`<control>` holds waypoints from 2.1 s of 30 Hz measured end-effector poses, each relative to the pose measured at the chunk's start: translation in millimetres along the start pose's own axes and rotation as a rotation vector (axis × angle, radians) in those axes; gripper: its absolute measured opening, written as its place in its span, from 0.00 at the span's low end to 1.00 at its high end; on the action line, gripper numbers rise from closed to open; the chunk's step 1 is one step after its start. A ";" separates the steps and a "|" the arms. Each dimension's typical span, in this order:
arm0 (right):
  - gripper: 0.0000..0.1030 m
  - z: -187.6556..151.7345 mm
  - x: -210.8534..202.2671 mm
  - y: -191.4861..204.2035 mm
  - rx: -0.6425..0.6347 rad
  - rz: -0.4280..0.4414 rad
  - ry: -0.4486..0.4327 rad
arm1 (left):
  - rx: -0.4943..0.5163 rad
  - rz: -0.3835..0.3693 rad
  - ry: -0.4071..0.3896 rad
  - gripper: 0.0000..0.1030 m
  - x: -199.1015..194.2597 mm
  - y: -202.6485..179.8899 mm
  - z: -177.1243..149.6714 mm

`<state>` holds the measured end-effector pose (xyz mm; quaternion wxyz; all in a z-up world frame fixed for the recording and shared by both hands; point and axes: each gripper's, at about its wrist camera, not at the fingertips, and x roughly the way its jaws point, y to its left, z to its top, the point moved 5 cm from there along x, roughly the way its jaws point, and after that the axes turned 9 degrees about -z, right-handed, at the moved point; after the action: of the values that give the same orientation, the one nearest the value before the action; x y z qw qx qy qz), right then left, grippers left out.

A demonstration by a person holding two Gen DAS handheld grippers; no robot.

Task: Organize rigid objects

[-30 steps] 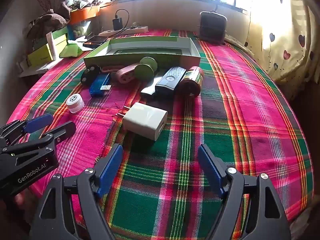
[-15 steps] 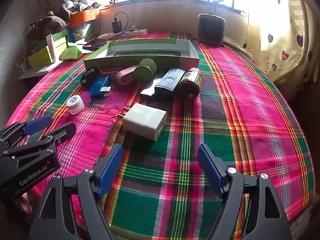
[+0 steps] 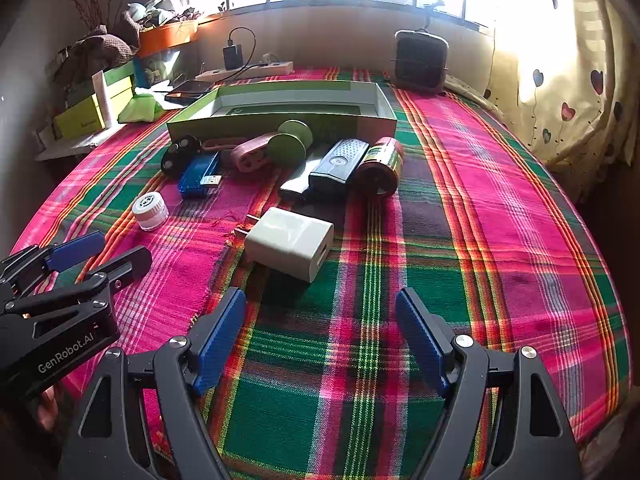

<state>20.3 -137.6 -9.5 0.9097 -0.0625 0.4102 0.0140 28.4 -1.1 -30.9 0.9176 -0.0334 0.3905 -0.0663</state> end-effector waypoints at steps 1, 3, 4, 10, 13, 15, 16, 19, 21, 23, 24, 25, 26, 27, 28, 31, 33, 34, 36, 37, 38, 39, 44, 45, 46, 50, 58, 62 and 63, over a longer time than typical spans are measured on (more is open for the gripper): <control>0.75 -0.7 -0.1 0.0 0.000 0.000 -0.001 | 0.000 0.000 0.000 0.58 0.2 0.1 0.3; 0.75 -0.3 -0.2 0.0 0.000 0.000 -0.001 | 0.001 0.000 -0.001 0.58 0.0 -0.1 -0.1; 0.75 -0.4 -0.3 -0.1 0.000 0.000 -0.001 | 0.001 0.000 -0.001 0.58 0.0 -0.1 0.2; 0.75 -1.4 -0.5 -0.1 0.001 0.000 -0.005 | 0.001 0.000 -0.002 0.58 0.2 -0.2 0.1; 0.75 -2.0 -0.5 -0.1 0.001 0.000 -0.006 | 0.001 0.001 -0.003 0.58 0.2 -0.2 0.0; 0.75 -2.2 -0.6 -0.1 0.001 -0.001 -0.007 | 0.001 0.001 -0.003 0.58 0.0 -0.4 -0.6; 0.75 -2.0 -0.7 -0.1 0.001 -0.001 -0.007 | 0.001 0.001 -0.003 0.58 0.2 -0.4 -0.4; 0.75 -2.5 -0.7 -0.2 0.001 0.000 -0.008 | 0.001 0.001 -0.004 0.58 0.1 -0.4 -0.9; 0.75 -2.5 -0.8 -0.2 0.001 0.000 -0.008 | 0.001 0.001 -0.004 0.58 0.1 -0.3 -0.9; 0.75 -2.7 -0.9 -0.2 0.001 0.000 -0.009 | 0.002 0.001 -0.005 0.58 0.0 -0.4 -1.1; 0.75 -2.8 -0.8 -0.1 0.002 -0.001 -0.010 | 0.001 0.001 -0.005 0.58 0.0 -0.3 -1.1; 0.75 -2.8 -0.8 -0.1 0.002 -0.001 -0.010 | 0.001 0.001 -0.005 0.58 0.1 -0.4 -1.2; 0.75 -2.8 -0.9 -0.2 0.002 0.000 -0.011 | 0.002 0.001 -0.005 0.58 0.0 -0.4 -1.4; 0.75 -2.8 -1.1 -0.2 0.002 0.000 -0.011 | 0.002 0.001 -0.005 0.58 0.1 -0.4 -1.4; 0.75 -2.8 -1.1 -0.2 0.002 -0.001 -0.011 | 0.002 0.001 -0.006 0.58 0.1 -0.4 -1.4; 0.75 -3.2 -1.0 -0.2 0.002 -0.001 -0.012 | 0.002 0.001 -0.006 0.58 0.1 -0.4 -1.6; 0.75 -3.3 -1.2 -0.2 0.002 -0.001 -0.012 | 0.002 0.001 -0.006 0.58 0.1 -0.4 -1.7; 0.75 -3.4 -1.1 -0.1 0.002 0.000 -0.013 | 0.002 0.001 -0.006 0.58 0.1 -0.4 -1.7; 0.75 -3.6 -1.2 -0.1 0.002 -0.001 -0.013 | 0.002 0.001 -0.007 0.58 0.1 -0.4 -1.8; 0.75 -3.7 -1.3 -0.1 0.002 -0.001 -0.013 | 0.002 0.001 -0.007 0.58 0.1 -0.5 -1.9; 0.75 -3.7 -1.4 -0.1 0.002 -0.001 -0.013 | 0.002 0.001 -0.007 0.58 0.1 -0.5 -1.9; 0.75 -3.8 -1.3 -0.1 0.002 -0.001 -0.014 | 0.002 0.001 -0.007 0.58 0.1 -0.5 -2.0; 0.75 -3.9 -1.5 -0.2 0.002 -0.001 -0.014 | 0.002 0.001 -0.007 0.58 0.2 -0.5 -2.4; 0.75 -4.0 -1.5 -0.2 0.003 -0.001 -0.015 | 0.002 0.001 -0.007 0.58 0.3 -0.5 -2.5; 0.75 -4.0 -1.5 -0.2 0.002 -0.001 -0.014 | 0.002 0.000 -0.006 0.58 0.3 -0.5 -2.6; 0.75 -4.4 -1.6 -0.2 0.002 0.002 -0.015 | 0.003 -0.011 0.004 0.58 0.6 0.1 -0.6; 0.75 9.7 2.4 -7.2 -0.003 0.080 -0.005 | -0.005 -0.045 0.019 0.58 4.7 7.0 5.5; 0.75 19.1 12.2 -8.9 -0.027 0.097 0.011 | -0.005 -0.067 0.030 0.58 7.2 10.4 8.3; 0.75 21.6 14.0 -7.0 -0.047 0.100 0.014 | -0.003 -0.069 0.033 0.58 8.0 11.1 9.2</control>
<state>46.2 -142.2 -5.1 0.9033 -0.0632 0.4188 0.0685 41.5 8.8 -31.5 0.9081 -0.0474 0.4043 -0.0979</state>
